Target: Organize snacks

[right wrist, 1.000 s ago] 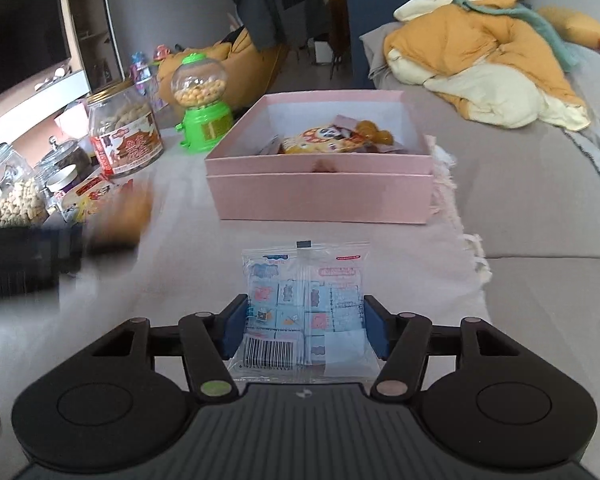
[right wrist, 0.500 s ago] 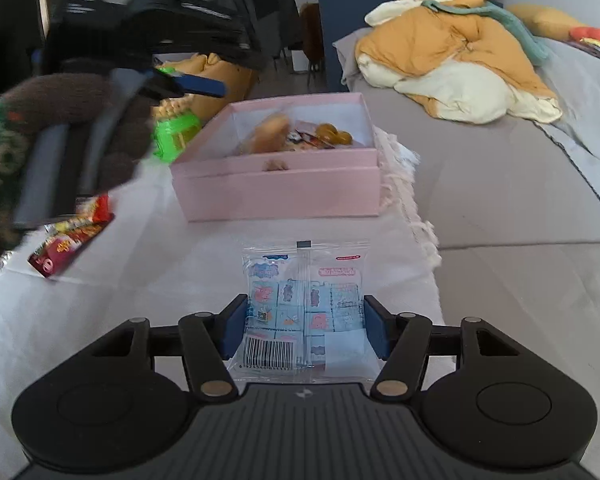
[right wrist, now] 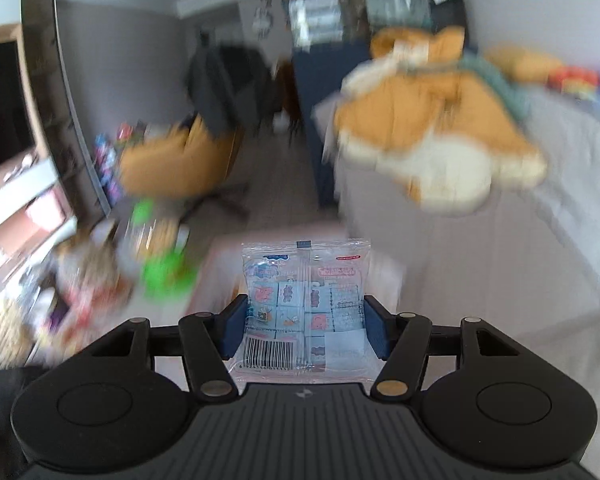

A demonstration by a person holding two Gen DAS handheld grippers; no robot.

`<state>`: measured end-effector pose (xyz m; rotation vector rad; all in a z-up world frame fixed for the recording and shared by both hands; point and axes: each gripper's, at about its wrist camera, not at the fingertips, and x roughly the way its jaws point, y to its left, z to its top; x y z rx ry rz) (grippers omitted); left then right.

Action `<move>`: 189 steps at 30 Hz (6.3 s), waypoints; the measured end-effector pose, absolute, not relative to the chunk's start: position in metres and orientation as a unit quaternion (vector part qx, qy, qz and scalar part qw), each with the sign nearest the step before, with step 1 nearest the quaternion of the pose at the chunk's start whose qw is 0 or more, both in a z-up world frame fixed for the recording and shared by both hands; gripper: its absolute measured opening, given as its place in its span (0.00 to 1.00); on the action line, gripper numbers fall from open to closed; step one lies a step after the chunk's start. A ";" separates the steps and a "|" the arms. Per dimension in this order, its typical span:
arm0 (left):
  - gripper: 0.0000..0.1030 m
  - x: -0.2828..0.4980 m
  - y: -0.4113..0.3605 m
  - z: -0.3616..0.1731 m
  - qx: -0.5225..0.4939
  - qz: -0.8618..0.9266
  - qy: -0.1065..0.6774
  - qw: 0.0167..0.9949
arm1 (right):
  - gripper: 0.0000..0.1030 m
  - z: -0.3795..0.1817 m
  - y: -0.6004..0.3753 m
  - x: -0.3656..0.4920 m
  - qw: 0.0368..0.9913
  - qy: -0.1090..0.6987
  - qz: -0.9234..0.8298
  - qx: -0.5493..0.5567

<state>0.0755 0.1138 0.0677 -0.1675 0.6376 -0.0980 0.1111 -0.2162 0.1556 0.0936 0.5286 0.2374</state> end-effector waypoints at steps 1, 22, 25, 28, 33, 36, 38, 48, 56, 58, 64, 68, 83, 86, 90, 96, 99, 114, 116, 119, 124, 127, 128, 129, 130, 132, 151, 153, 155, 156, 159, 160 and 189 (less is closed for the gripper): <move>0.55 0.076 0.123 0.067 -0.089 -0.036 0.312 0.945 | 0.70 0.166 -0.211 0.128 0.964 0.241 0.108 0.032; 0.56 0.050 0.183 0.025 -0.153 -0.064 0.340 0.926 | 0.96 0.099 -0.035 0.131 0.892 0.384 0.234 -0.049; 0.54 0.039 0.189 0.026 -0.189 -0.098 0.341 0.916 | 0.96 0.084 -0.026 0.131 0.883 0.403 0.233 -0.054; 0.54 0.023 0.207 0.031 -0.207 -0.064 0.310 0.926 | 0.96 0.070 -0.020 0.133 0.875 0.421 0.233 -0.048; 0.54 0.005 0.256 0.045 -0.235 0.022 0.241 0.941 | 0.96 0.058 -0.010 0.131 0.866 0.428 0.253 -0.047; 0.54 0.013 0.276 0.046 -0.252 0.045 0.223 0.941 | 0.96 0.049 0.005 0.130 0.855 0.439 0.270 -0.046; 0.54 0.026 0.282 0.047 -0.247 0.058 0.220 0.942 | 0.96 0.039 0.019 0.125 0.847 0.451 0.279 -0.045; 0.54 0.123 0.293 0.027 -0.162 0.065 0.297 0.939 | 0.96 0.031 0.043 0.097 0.847 0.434 0.299 -0.066; 0.57 0.074 0.252 0.013 -0.090 -0.023 0.324 0.941 | 0.96 0.036 0.010 0.130 0.835 0.465 0.293 0.023; 0.58 0.061 0.240 0.013 -0.059 -0.035 0.321 0.945 | 0.96 0.034 0.019 0.143 0.835 0.471 0.280 0.041; 0.58 0.052 0.231 0.019 -0.037 -0.026 0.331 0.942 | 0.96 0.023 0.073 0.156 0.858 0.448 0.252 -0.031; 0.56 0.044 0.233 0.027 -0.067 -0.014 0.313 0.947 | 0.84 0.015 0.072 0.152 0.844 0.461 0.270 -0.038; 0.70 0.068 0.156 0.017 0.099 0.043 0.364 0.925 | 0.78 0.016 -0.052 0.080 0.867 0.406 0.269 -0.104; 0.74 0.075 0.152 0.016 0.096 0.046 0.368 0.924 | 0.80 0.009 -0.075 0.070 0.876 0.392 0.264 -0.101; 0.74 0.081 0.151 0.014 0.092 0.058 0.363 0.925 | 0.87 0.009 -0.097 0.063 0.892 0.363 0.249 -0.107; 0.69 0.078 0.172 0.026 0.071 0.101 0.337 0.933 | 0.98 0.001 -0.117 0.073 0.894 0.369 0.239 -0.081; 0.67 0.078 0.188 0.025 0.042 0.100 0.352 0.930 | 1.00 -0.001 -0.124 0.078 0.894 0.375 0.237 -0.060; 0.78 0.059 0.198 0.024 0.053 0.114 0.336 0.933 | 1.00 -0.003 -0.115 0.073 0.896 0.371 0.231 -0.083; 0.78 0.059 0.207 0.023 0.024 0.102 0.336 0.936 | 1.00 -0.003 -0.115 0.073 0.896 0.371 0.231 -0.083; 0.79 0.065 0.218 0.021 -0.026 0.089 0.341 0.935 | 1.00 -0.003 -0.115 0.073 0.896 0.371 0.231 -0.083; 0.83 0.079 0.227 0.012 -0.095 0.060 0.350 0.930 | 1.00 -0.004 -0.114 0.074 0.896 0.370 0.230 -0.085; 0.82 0.084 0.202 0.008 -0.014 0.076 0.365 0.928 | 1.00 -0.004 -0.114 0.074 0.896 0.370 0.230 -0.086; 0.81 0.082 0.198 0.008 -0.003 0.074 0.363 0.929 | 1.00 -0.004 -0.114 0.074 0.896 0.370 0.230 -0.086; 0.80 0.083 0.197 0.010 -0.004 0.066 0.367 0.928 | 1.00 -0.004 -0.115 0.074 0.896 0.370 0.230 -0.085; 0.79 0.082 0.199 0.013 -0.015 0.057 0.374 0.926 | 1.00 -0.004 -0.114 0.074 0.896 0.370 0.230 -0.085; 0.79 0.078 0.203 0.020 -0.042 0.060 0.363 0.929 | 1.00 -0.004 -0.114 0.074 0.896 0.370 0.230 -0.085; 0.79 -0.001 0.022 0.018 -0.021 -0.033 0.290 0.956 | 1.00 0.003 -0.175 0.059 0.902 0.385 0.180 -0.078; 0.79 0.000 0.022 0.010 -0.028 -0.034 0.307 0.951 | 1.00 0.008 -0.187 0.060 0.905 0.384 0.176 -0.050; 0.79 0.000 0.026 0.004 -0.039 -0.032 0.320 0.946 | 1.00 0.015 -0.192 0.063 0.906 0.384 0.180 -0.018; 0.79 0.000 0.026 0.002 -0.045 -0.032 0.318 0.947 | 1.00 0.019 -0.192 0.067 0.905 0.384 0.181 -0.002; 0.79 0.003 0.032 -0.001 -0.061 -0.033 0.317 0.946 | 1.00 0.025 -0.185 0.083 0.898 0.399 0.180 0.042; 0.79 0.003 0.031 -0.002 -0.062 -0.032 0.316 0.946 | 1.00 0.025 -0.178 0.092 0.892 0.412 0.177 0.053; 0.79 0.002 0.009 -0.003 0.005 -0.014 0.326 0.945 | 0.75 0.013 -0.130 0.086 0.917 0.372 0.137 -0.052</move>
